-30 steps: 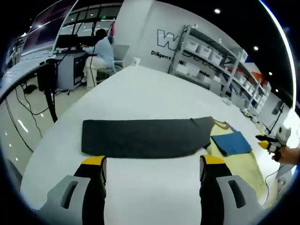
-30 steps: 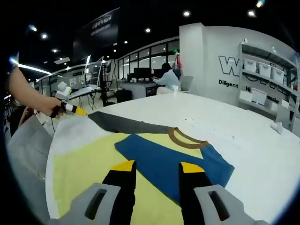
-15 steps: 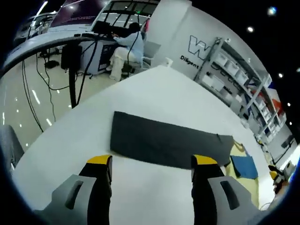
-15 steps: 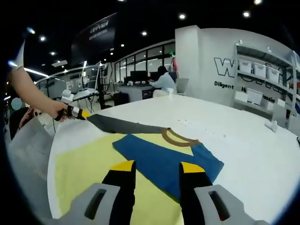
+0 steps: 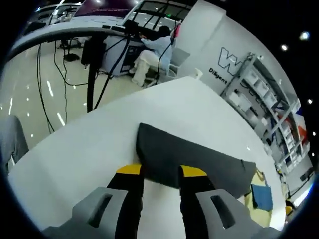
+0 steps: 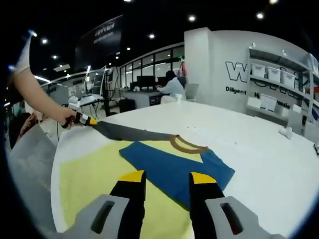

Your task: Fold the garment on the visible template until the final outline fits inside the template.

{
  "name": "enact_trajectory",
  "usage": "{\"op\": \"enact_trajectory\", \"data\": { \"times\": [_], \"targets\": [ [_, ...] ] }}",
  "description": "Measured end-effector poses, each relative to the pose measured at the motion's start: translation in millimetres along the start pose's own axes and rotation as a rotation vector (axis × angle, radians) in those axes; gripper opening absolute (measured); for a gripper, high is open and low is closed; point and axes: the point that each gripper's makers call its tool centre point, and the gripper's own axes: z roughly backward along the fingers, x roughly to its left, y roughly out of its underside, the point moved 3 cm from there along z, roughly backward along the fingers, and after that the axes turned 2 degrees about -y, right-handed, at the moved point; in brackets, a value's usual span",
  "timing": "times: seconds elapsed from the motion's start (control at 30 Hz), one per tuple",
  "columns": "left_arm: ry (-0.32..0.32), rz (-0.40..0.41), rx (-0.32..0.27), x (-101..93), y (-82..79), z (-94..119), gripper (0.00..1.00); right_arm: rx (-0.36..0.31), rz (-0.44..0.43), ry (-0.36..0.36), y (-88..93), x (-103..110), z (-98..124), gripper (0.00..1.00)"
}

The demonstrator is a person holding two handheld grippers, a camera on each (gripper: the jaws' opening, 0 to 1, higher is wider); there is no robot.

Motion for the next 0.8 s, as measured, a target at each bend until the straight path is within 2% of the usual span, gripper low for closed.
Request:
{"op": "enact_trajectory", "data": {
  "times": [0.17, 0.37, 0.47, 0.6, 0.8],
  "targets": [
    [-0.034, -0.010, 0.003, 8.2, -0.1, -4, 0.03, 0.003, -0.001, 0.010, 1.6, -2, 4, 0.28],
    [-0.019, -0.019, -0.010, 9.9, -1.5, -1, 0.03, 0.003, -0.005, 0.017, 2.5, -1, 5, 0.27],
    [-0.004, -0.021, -0.041, 7.6, -8.7, 3, 0.02, 0.003, -0.006, 0.015, 3.2, 2, 6, 0.27],
    [0.042, -0.032, -0.088, -7.8, -23.2, 12, 0.02, -0.003, -0.009, 0.015, 1.8, 5, 7, 0.26],
    [0.135, -0.074, -0.172, -41.2, -53.3, 25, 0.02, -0.016, -0.010, 0.020, -2.4, 9, 12, 0.27]
  ]
}}
